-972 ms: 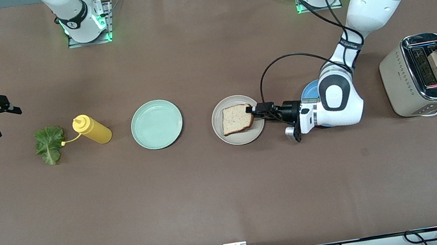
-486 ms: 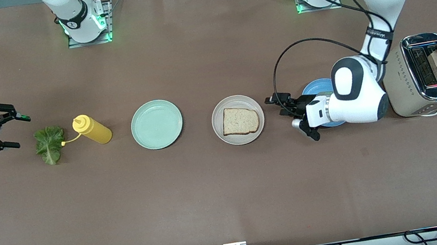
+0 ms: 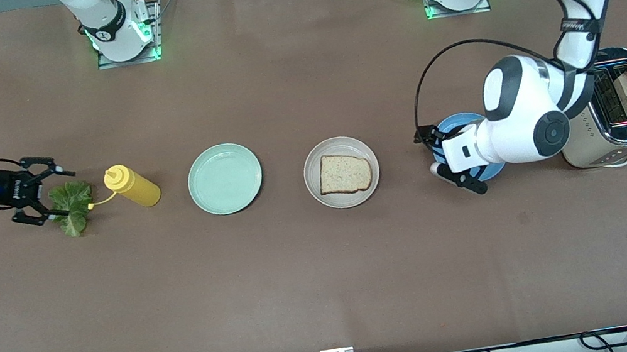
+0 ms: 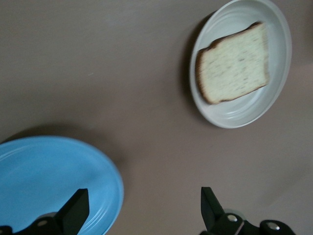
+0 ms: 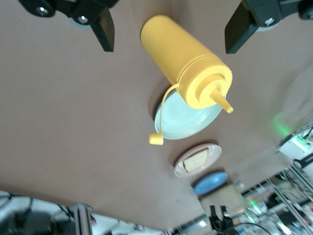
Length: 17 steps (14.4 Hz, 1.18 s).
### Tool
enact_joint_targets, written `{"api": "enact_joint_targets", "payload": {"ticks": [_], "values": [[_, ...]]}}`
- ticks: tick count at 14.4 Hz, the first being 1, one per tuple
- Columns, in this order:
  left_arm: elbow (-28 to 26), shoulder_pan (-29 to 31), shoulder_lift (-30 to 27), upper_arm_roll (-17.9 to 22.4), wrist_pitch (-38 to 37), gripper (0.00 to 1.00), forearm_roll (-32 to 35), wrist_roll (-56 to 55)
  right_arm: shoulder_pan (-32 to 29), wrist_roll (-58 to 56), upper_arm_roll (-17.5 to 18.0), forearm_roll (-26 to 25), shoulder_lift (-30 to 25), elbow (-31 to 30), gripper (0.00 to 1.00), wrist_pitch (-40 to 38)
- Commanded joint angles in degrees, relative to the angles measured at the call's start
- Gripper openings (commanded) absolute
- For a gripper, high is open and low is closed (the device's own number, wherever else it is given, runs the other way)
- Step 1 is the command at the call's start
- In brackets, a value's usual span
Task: Make sandwich in beige plate with both arms
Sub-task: 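Open the left gripper and withdraw while the right gripper reaches the bottle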
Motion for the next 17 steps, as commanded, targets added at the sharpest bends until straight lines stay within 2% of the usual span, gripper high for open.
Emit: {"api": "enact_joint_targets", "payload": {"ticks": [1,5,8,11,13,14,15,17], "values": [[2.7,-0.1,-3.3,0.4,-6.2,1.0,8.1,-4.1,-0.9,-10.3,0.9,5.7,2.7,-1.9,1.0,-1.3],[12.8,-0.1,-4.1,0.0,-18.7,1.0,19.0,-9.4,-0.8,-22.7,0.9,10.4,9.1,-2.2,1.0,-4.0],[20.5,0.2,-5.5,0.3,-27.4,1.0,19.8,-11.6,-0.6,-29.1,1.2,13.4,12.4,-2.2,1.0,-4.5],[24.1,2.9,-8.4,0.2,-30.0,1.0,19.6,-11.4,0.6,-33.2,1.3,16.5,15.0,-2.2,1.0,-5.7],[24.9,6.0,-11.2,0.2,-30.2,1.0,18.3,-10.6,1.5,-34.2,1.4,17.7,15.7,-2.1,1.0,-5.8],[23.3,5.9,-13.8,0.8,-29.6,1.0,17.1,-10.7,2.1,-35.1,1.3,18.7,16.3,-2.2,1.0,-5.9],[21.2,5.3,-15.8,2.6,-29.1,1.0,16.4,-10.6,2.6,-36.0,1.4,19.4,16.7,-2.2,1.0,-5.9],[14.1,1.2,-21.6,10.6,-24.6,1.0,12.9,-10.5,4.0,-36.9,1.4,20.5,17.0,-2.1,1.0,-6.1]]}}
